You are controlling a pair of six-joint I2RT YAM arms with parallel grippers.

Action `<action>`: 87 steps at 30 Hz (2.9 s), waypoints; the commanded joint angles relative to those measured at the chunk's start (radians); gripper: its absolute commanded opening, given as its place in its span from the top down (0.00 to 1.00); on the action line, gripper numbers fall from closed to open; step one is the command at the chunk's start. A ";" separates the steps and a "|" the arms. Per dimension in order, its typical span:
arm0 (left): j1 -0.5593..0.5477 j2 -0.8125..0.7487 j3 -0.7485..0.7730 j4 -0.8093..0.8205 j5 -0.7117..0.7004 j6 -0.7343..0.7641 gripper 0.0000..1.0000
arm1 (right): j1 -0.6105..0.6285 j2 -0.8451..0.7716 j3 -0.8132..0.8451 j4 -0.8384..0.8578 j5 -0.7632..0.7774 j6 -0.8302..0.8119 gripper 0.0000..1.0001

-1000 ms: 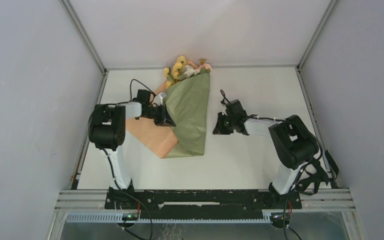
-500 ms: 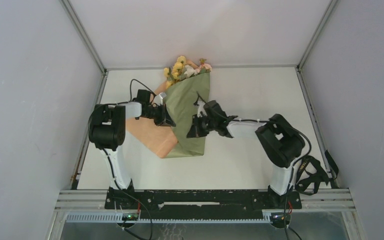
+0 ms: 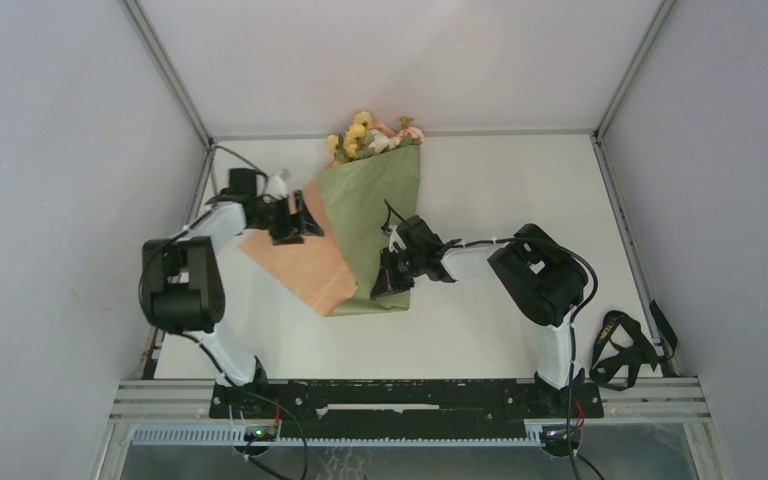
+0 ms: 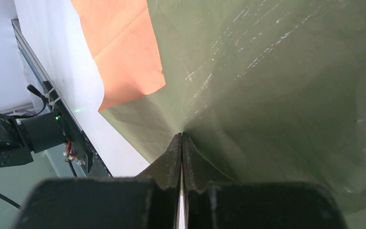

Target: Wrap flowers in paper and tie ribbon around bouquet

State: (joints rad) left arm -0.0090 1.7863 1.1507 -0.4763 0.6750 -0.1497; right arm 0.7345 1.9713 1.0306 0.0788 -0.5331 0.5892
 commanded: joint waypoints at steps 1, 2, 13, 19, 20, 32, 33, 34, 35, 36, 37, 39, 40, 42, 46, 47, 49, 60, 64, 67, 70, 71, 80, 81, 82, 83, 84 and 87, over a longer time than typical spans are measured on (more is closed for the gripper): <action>0.217 -0.126 -0.113 0.027 -0.162 -0.057 0.21 | 0.016 0.000 0.009 -0.052 0.078 0.000 0.93; 0.252 -0.121 -0.129 0.042 -0.187 -0.081 0.19 | 0.018 -0.001 0.009 -0.048 0.077 0.001 0.93; 0.253 0.080 -0.096 -0.020 -0.104 -0.164 0.06 | 0.036 -0.014 0.008 -0.043 0.081 0.025 0.93; 0.183 0.055 -0.102 -0.012 0.065 -0.184 0.07 | 0.041 -0.011 0.008 -0.034 0.067 0.072 0.93; 0.172 0.050 -0.104 -0.014 0.076 -0.182 0.08 | 0.042 -0.009 0.008 -0.035 0.069 0.079 0.93; 0.358 -0.285 -0.354 -0.092 -0.087 -0.203 0.08 | 0.085 -0.031 0.009 -0.074 0.147 0.108 0.93; 0.357 -0.305 -0.385 -0.076 -0.105 -0.217 0.07 | 0.088 -0.034 0.008 -0.074 0.152 0.113 0.93; 0.357 -0.319 -0.404 -0.053 -0.127 -0.233 0.06 | 0.090 -0.038 0.009 -0.074 0.161 0.116 0.93; 0.358 -0.324 -0.418 -0.030 -0.154 -0.246 0.05 | 0.094 -0.044 0.008 -0.074 0.170 0.119 0.93; 0.358 -0.318 -0.426 -0.006 -0.182 -0.254 0.05 | 0.096 -0.049 0.008 -0.074 0.178 0.123 0.93; 0.357 -0.299 -0.434 0.018 -0.198 -0.265 0.04 | 0.099 -0.056 0.009 -0.074 0.185 0.125 0.93; 0.340 -0.252 -0.446 0.066 -0.184 -0.288 0.03 | 0.100 -0.066 0.008 -0.074 0.198 0.129 0.93; 0.320 -0.230 -0.441 0.077 -0.173 -0.293 0.03 | 0.101 -0.067 0.008 -0.074 0.201 0.132 0.93; 0.275 -0.157 -0.423 0.083 -0.144 -0.293 0.04 | 0.101 -0.068 0.008 -0.073 0.197 0.140 0.93; 0.231 -0.082 -0.402 0.111 -0.046 -0.318 0.07 | 0.103 -0.061 0.008 -0.070 0.196 0.144 0.92; 0.228 -0.077 -0.396 0.111 -0.034 -0.320 0.07 | 0.102 -0.058 0.009 -0.067 0.194 0.143 0.92; 0.227 -0.083 -0.400 0.115 -0.014 -0.324 0.08 | 0.100 -0.050 0.009 -0.059 0.183 0.148 0.92; 0.224 -0.298 -0.496 0.243 0.099 -0.446 0.26 | 0.079 -0.047 0.008 -0.051 0.168 0.153 0.92; 0.199 -0.348 -0.587 0.382 0.106 -0.539 0.32 | 0.081 -0.051 0.009 -0.058 0.176 0.153 0.92; 0.196 -0.330 -0.560 0.380 0.095 -0.523 0.43 | 0.085 -0.049 0.009 -0.058 0.177 0.152 0.92; 0.196 -0.324 -0.543 0.351 0.036 -0.472 0.71 | 0.084 -0.041 0.009 -0.053 0.175 0.158 0.92; 0.195 -0.325 -0.539 0.333 0.024 -0.458 0.81 | 0.080 -0.038 0.008 -0.055 0.175 0.163 0.92; 0.081 -0.404 -0.378 0.183 0.070 -0.298 1.00 | 0.054 0.005 0.008 -0.067 0.150 0.205 0.92; 0.058 -0.408 -0.357 0.168 0.074 -0.282 1.00 | 0.051 0.007 0.008 -0.067 0.144 0.208 0.92; 0.036 -0.409 -0.331 0.146 0.076 -0.259 1.00 | 0.050 0.008 0.009 -0.069 0.145 0.210 0.92; 0.020 -0.407 -0.306 0.124 0.076 -0.236 1.00 | 0.049 0.008 0.008 -0.071 0.149 0.210 0.92; -0.023 -0.403 -0.279 0.100 0.079 -0.216 1.00 | 0.050 0.006 0.005 -0.068 0.149 0.212 0.92; -0.114 -0.379 -0.192 0.030 0.078 -0.151 1.00 | 0.045 0.005 -0.015 -0.030 0.133 0.236 0.92</action>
State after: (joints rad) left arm -0.0273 1.4174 0.8368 -0.3447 0.7189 -0.4255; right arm 0.7891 1.9522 1.0359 0.0349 -0.4061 0.7994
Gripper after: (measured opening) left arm 0.006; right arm 0.077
